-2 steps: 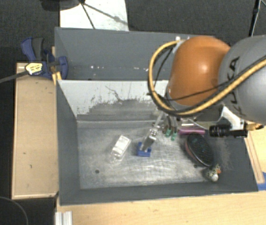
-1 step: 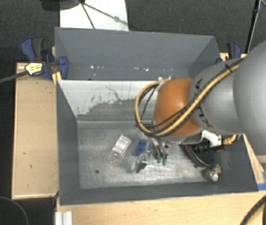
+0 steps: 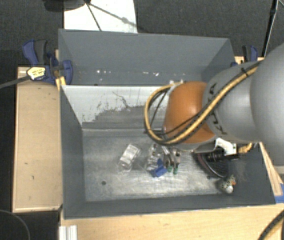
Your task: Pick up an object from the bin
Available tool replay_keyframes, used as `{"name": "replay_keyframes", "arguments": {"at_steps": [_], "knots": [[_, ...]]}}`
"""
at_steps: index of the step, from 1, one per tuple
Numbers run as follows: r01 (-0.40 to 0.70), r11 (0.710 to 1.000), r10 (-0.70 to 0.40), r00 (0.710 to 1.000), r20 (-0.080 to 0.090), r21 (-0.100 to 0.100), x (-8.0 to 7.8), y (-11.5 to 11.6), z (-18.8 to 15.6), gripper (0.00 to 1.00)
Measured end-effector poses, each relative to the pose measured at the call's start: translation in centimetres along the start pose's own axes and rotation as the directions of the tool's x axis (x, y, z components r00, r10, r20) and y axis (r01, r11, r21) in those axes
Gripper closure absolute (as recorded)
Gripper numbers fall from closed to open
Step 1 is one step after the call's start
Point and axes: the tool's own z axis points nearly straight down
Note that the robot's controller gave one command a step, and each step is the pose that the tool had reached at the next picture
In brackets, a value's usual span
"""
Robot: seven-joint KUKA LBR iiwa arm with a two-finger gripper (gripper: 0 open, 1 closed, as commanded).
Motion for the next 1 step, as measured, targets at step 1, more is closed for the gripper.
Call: {"name": "replay_keyframes", "arguments": {"at_steps": [1], "knots": [[-0.002,1.0,0.002,1.0,0.0,0.0,0.0,0.0,0.0,0.0]]}}
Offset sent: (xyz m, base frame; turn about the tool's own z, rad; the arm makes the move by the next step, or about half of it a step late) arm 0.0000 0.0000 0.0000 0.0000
